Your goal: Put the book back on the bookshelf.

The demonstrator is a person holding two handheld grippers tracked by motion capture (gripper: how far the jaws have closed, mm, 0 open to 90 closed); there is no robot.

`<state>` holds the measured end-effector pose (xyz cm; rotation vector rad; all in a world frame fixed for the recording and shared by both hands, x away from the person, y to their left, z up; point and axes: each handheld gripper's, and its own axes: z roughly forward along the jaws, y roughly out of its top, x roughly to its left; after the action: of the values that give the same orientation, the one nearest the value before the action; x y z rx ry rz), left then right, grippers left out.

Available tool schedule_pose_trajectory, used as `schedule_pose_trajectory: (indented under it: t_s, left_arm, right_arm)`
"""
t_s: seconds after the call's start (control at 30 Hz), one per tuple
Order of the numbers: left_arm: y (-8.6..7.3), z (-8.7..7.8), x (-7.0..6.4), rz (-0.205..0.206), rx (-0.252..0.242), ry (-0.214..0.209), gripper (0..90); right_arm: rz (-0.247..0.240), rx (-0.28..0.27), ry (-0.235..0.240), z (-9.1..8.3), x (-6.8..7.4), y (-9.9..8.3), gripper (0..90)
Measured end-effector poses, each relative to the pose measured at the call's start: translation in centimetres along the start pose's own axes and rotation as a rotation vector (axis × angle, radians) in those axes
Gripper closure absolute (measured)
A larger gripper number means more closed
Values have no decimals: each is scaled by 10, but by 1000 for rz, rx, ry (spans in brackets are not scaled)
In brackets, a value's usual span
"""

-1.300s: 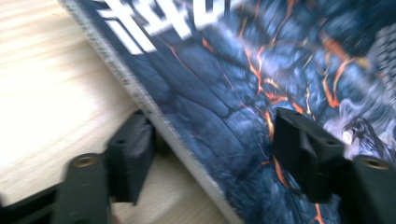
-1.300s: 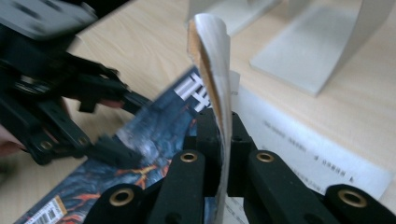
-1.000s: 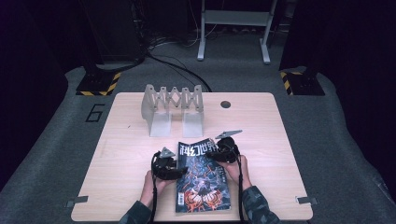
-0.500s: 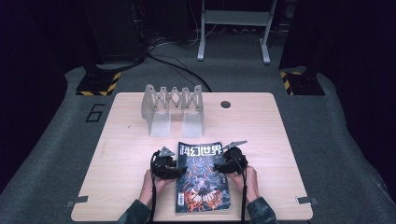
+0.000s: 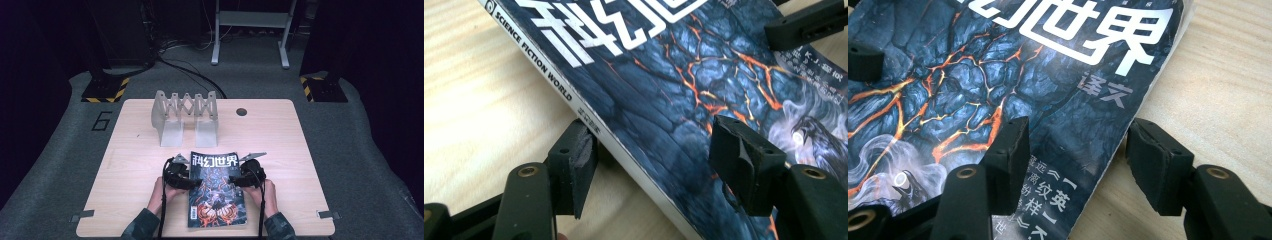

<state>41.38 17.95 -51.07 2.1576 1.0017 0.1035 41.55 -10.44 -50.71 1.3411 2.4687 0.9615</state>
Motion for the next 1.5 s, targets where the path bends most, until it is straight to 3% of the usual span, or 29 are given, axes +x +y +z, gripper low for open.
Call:
schedule_pose_trajectory:
  t_s: [0.17, 0.27, 0.37, 0.4, 0.5, 0.6, 0.7, 0.77, 1.0, 1.1, 1.37, 1.4, 1.5]
  left_arm:
    - [6, 5, 0, 9, 12, -8, 364]
    - [9, 8, 0, -22, -1, -29, 374]
    - [13, 10, -2, -18, 8, -44, 393]
    - [14, 10, -2, 5, 9, -34, 398]
    - [17, 12, -6, -18, 7, -67, 447]
    - [20, 13, -11, 17, 13, -68, 500]
    - [20, 12, -12, 26, 9, -67, 544]
    - [20, 10, -14, 14, -4, -71, 573]
    - [20, 4, -18, 54, -52, -69, 636]
    - [18, 2, -20, 59, -83, -66, 650]
    - [13, -5, -24, 97, -160, -75, 677]
    - [12, -5, -24, 101, -171, -74, 680]
    - [11, -6, -26, 97, -200, -76, 688]
  right_arm:
    - [7, 4, 5, 0, 0, 0, 431]
    - [4, -5, 2, 0, 0, 0, 431]
    - [4, -13, 2, 0, 0, -1, 432]
    - [9, -15, 1, 0, 0, -1, 433]
    - [7, -14, 8, 0, 0, -2, 435]
    - [1, -27, 6, 0, -1, -3, 437]
    - [1, -31, 9, 0, -1, -4, 438]
    - [-1, -31, 12, 0, -1, -4, 438]
    - [5, -27, 39, -1, -4, -4, 416]
    - [-17, -34, 57, 0, -7, -4, 386]
    - [-4, -22, 104, -2, -14, -3, 322]
    - [23, -9, 112, -2, -14, -3, 317]
    - [31, -13, 139, -2, -18, -1, 294]
